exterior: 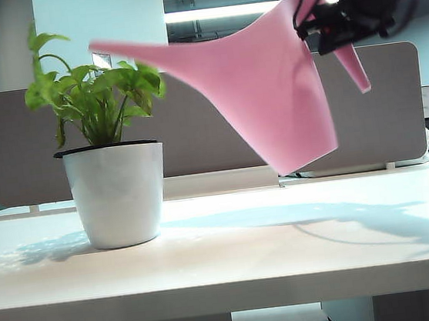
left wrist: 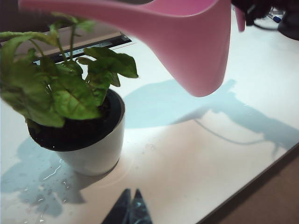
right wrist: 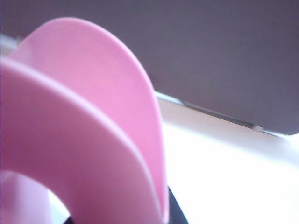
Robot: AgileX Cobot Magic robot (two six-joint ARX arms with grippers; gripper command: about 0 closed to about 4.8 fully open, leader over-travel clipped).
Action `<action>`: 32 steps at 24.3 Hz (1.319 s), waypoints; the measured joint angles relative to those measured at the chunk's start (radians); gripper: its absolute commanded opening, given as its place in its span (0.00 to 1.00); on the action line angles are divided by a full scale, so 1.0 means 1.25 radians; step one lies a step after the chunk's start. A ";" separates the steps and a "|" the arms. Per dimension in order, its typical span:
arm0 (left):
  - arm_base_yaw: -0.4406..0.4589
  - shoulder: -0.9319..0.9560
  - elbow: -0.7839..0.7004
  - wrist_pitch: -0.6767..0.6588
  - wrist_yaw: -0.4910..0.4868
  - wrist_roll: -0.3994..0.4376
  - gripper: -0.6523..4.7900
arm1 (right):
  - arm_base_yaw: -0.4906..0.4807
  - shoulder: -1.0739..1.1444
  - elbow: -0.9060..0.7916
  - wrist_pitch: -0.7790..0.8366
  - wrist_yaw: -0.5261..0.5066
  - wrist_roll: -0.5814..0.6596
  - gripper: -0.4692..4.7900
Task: Pick up the watering can from the table, water the potted plant, and put the can back.
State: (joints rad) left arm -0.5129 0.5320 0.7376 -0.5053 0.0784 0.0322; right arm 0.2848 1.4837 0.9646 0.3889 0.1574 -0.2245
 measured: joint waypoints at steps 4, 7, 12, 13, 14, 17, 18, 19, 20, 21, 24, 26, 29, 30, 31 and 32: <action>0.000 0.000 0.000 0.000 0.000 0.000 0.13 | 0.001 -0.001 -0.154 0.252 0.000 0.081 0.07; 0.000 0.000 0.000 0.000 0.000 0.000 0.13 | 0.000 0.064 -0.257 0.405 0.000 0.117 0.08; 0.000 0.000 0.000 0.000 0.000 0.000 0.13 | 0.000 0.210 -0.273 0.614 -0.012 0.149 0.08; 0.000 0.000 0.000 0.000 0.000 0.000 0.13 | 0.000 0.228 -0.273 0.637 -0.014 0.159 0.08; 0.000 0.000 0.000 0.000 0.000 0.000 0.13 | 0.000 0.247 -0.273 0.661 -0.017 0.168 0.08; 0.000 0.000 0.000 0.000 0.000 0.000 0.13 | 0.000 0.270 -0.271 0.683 -0.017 0.182 0.08; 0.000 0.000 0.000 0.000 0.000 0.000 0.13 | 0.000 0.271 -0.270 0.684 -0.018 0.182 0.08; 0.000 0.000 0.000 0.000 0.000 0.000 0.13 | 0.000 0.271 -0.270 0.684 -0.019 0.182 0.08; 0.000 0.000 0.000 0.000 0.000 0.000 0.13 | 0.000 0.271 -0.270 0.683 -0.024 0.182 0.10; 0.000 0.000 0.000 0.000 0.000 0.000 0.13 | 0.000 0.271 -0.270 0.682 -0.028 0.182 0.20; 0.000 0.000 0.000 0.000 0.000 0.000 0.13 | 0.000 0.271 -0.269 0.671 -0.046 0.183 0.40; 0.000 0.000 0.000 0.000 0.000 0.000 0.13 | 0.000 0.271 -0.269 0.659 -0.046 0.186 0.55; 0.000 0.000 0.000 0.000 0.000 0.000 0.13 | 0.000 0.270 -0.269 0.651 -0.052 0.182 0.70; 0.000 0.000 0.000 0.000 0.000 0.000 0.13 | 0.000 0.270 -0.269 0.646 -0.052 0.181 0.70; 0.000 0.000 0.000 0.000 0.000 0.000 0.13 | 0.000 0.270 -0.269 0.634 -0.052 0.181 0.70; 0.000 0.000 0.000 0.000 0.000 0.000 0.13 | 0.000 0.264 -0.273 0.625 -0.052 0.180 0.70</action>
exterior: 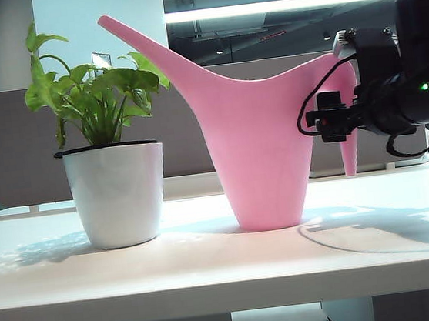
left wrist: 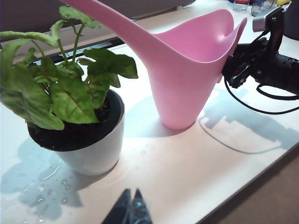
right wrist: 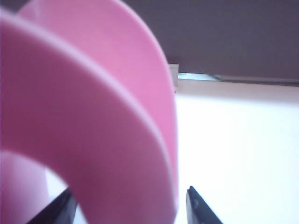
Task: Pick up the watering can from the table, water the potted plant, and put the can back.
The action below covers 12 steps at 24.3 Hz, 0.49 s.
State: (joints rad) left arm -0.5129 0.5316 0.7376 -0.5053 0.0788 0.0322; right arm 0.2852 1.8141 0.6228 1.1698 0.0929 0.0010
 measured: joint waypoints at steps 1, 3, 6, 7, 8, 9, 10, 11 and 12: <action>0.000 0.000 0.000 0.000 0.000 0.000 0.13 | 0.001 -0.010 -0.011 -0.001 0.000 0.000 0.70; 0.000 0.000 0.000 0.000 0.000 0.000 0.13 | 0.002 -0.033 -0.034 -0.002 0.000 0.000 0.70; 0.000 0.000 0.000 0.000 0.000 0.000 0.13 | 0.002 -0.104 -0.107 -0.001 0.000 0.000 0.70; 0.000 0.000 0.000 0.000 0.000 0.000 0.13 | 0.002 -0.140 -0.141 -0.002 0.000 0.000 0.70; 0.000 0.000 0.000 0.000 0.000 0.000 0.13 | 0.002 -0.163 -0.161 -0.002 0.000 0.000 0.70; 0.000 0.000 0.000 0.000 0.000 0.000 0.13 | 0.002 -0.180 -0.175 -0.002 0.000 0.000 0.69; 0.000 0.000 0.000 0.000 0.000 0.000 0.13 | 0.002 -0.200 -0.190 -0.002 0.000 0.000 0.67; 0.000 0.000 0.000 0.000 0.000 0.000 0.13 | 0.002 -0.225 -0.213 -0.003 0.000 0.000 0.65; 0.000 0.000 0.000 0.000 0.000 0.000 0.13 | 0.002 -0.249 -0.236 -0.004 0.000 0.000 0.60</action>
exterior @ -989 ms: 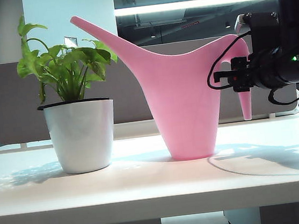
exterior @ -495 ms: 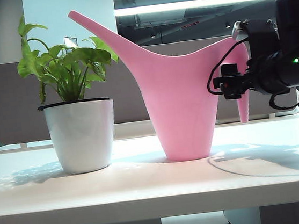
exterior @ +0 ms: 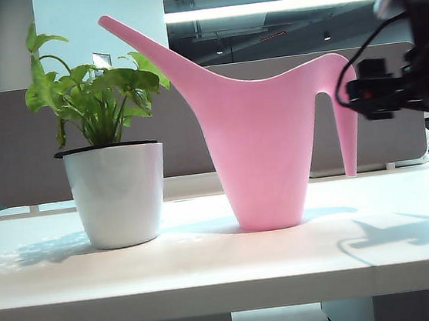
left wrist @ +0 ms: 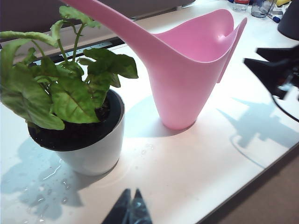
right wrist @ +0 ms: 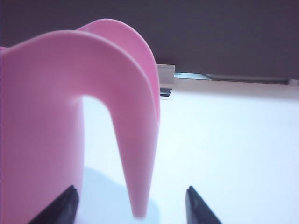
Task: Pick up the watering can from the table, water the potted plant, and put the can back.
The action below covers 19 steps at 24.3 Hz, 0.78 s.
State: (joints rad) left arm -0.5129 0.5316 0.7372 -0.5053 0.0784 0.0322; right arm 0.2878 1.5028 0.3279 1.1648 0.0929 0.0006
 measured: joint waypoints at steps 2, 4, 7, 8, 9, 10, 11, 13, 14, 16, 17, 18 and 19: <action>0.000 0.000 0.000 0.000 0.000 0.000 0.13 | 0.000 -0.035 -0.032 -0.008 0.000 0.000 0.33; 0.001 -0.001 -0.007 0.008 0.000 0.000 0.13 | 0.000 -0.097 -0.076 -0.024 -0.009 0.000 0.15; 0.022 -0.003 -0.030 0.019 0.003 0.000 0.13 | 0.002 -0.152 -0.107 -0.026 -0.018 0.000 0.08; 0.038 -0.006 -0.040 0.020 0.005 0.000 0.13 | 0.002 -0.178 -0.121 -0.025 -0.018 0.000 0.08; 0.068 -0.008 -0.063 0.025 0.007 0.000 0.13 | 0.002 -0.214 -0.140 -0.021 -0.018 0.000 0.08; 0.079 -0.013 -0.075 0.025 0.007 0.000 0.13 | 0.002 -0.224 -0.146 -0.020 -0.018 0.000 0.08; 0.111 -0.023 -0.107 0.029 0.012 0.000 0.13 | 0.002 -0.248 -0.168 -0.023 -0.021 0.000 0.08; 0.154 -0.041 -0.155 0.029 0.011 0.000 0.13 | 0.009 -0.277 -0.196 -0.024 -0.045 0.000 0.08; 0.165 -0.054 -0.177 0.030 0.011 0.000 0.13 | 0.015 -0.284 -0.201 -0.023 -0.053 0.000 0.08; 0.170 -0.098 -0.260 0.028 0.007 0.000 0.13 | 0.052 -0.299 -0.229 -0.022 -0.060 0.000 0.08; 0.169 -0.111 -0.284 0.027 0.007 0.000 0.13 | 0.064 -0.300 -0.235 -0.025 -0.059 0.000 0.08; 0.170 -0.124 -0.307 0.031 0.007 0.000 0.13 | 0.080 -0.301 -0.240 -0.024 -0.059 0.000 0.08; 0.170 -0.144 -0.338 0.032 0.007 0.000 0.13 | 0.099 -0.301 -0.244 -0.025 -0.060 0.000 0.08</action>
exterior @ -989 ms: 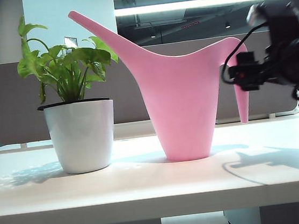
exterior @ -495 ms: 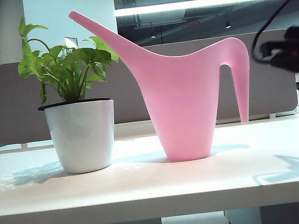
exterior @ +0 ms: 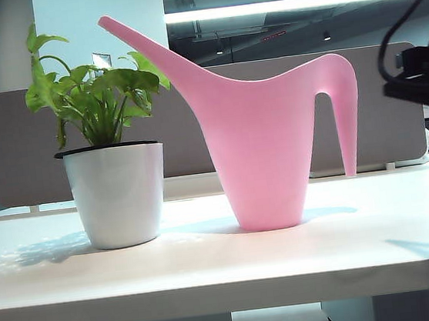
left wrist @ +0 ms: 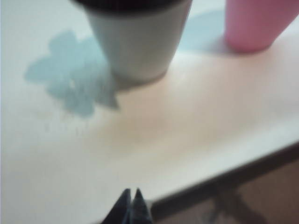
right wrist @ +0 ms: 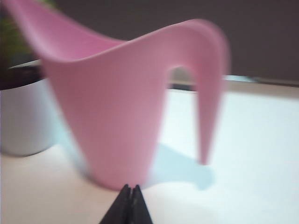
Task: Pick up the watering can from the table, water the potted plant, and put the can back.
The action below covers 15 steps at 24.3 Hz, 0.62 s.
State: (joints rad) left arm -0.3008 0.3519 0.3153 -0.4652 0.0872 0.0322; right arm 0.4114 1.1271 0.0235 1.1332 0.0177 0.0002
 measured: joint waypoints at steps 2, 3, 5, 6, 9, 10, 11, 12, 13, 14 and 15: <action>0.000 -0.035 -0.056 -0.007 0.000 0.000 0.13 | 0.031 0.000 -0.002 -0.002 -0.001 0.000 0.08; 0.000 -0.048 -0.078 -0.009 0.000 0.000 0.13 | 0.045 0.000 -0.002 0.000 -0.001 0.000 0.08; 0.001 -0.080 -0.125 -0.009 0.000 0.000 0.13 | 0.066 0.000 -0.002 -0.001 0.000 0.000 0.08; 0.004 -0.093 -0.141 -0.007 0.000 0.002 0.13 | 0.077 -0.001 -0.002 -0.001 0.002 0.000 0.08; 0.041 -0.165 -0.177 0.056 0.002 0.013 0.13 | 0.120 -0.001 -0.002 -0.003 0.004 0.000 0.08; 0.056 -0.194 -0.182 0.071 0.002 0.014 0.13 | 0.129 -0.001 -0.002 -0.007 0.004 0.000 0.08; 0.069 -0.215 -0.186 0.081 0.002 0.015 0.13 | 0.136 -0.001 -0.002 -0.013 0.005 0.000 0.08; 0.082 -0.233 -0.193 0.089 0.002 0.015 0.13 | 0.144 -0.001 -0.002 -0.023 0.006 0.000 0.08; 0.096 -0.251 -0.202 0.089 0.001 0.015 0.13 | 0.151 -0.001 -0.002 -0.033 0.006 0.000 0.08; 0.123 -0.279 -0.203 0.095 0.002 0.015 0.13 | 0.161 0.000 -0.002 -0.059 0.009 -0.001 0.08; 0.143 -0.280 -0.203 0.120 0.001 0.015 0.13 | 0.161 -0.001 -0.004 -0.085 0.029 -0.001 0.08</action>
State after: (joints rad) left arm -0.1223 0.0025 0.0612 -0.3157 0.0879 0.0513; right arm 0.6132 1.1263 0.0185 1.0271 0.0536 -0.0013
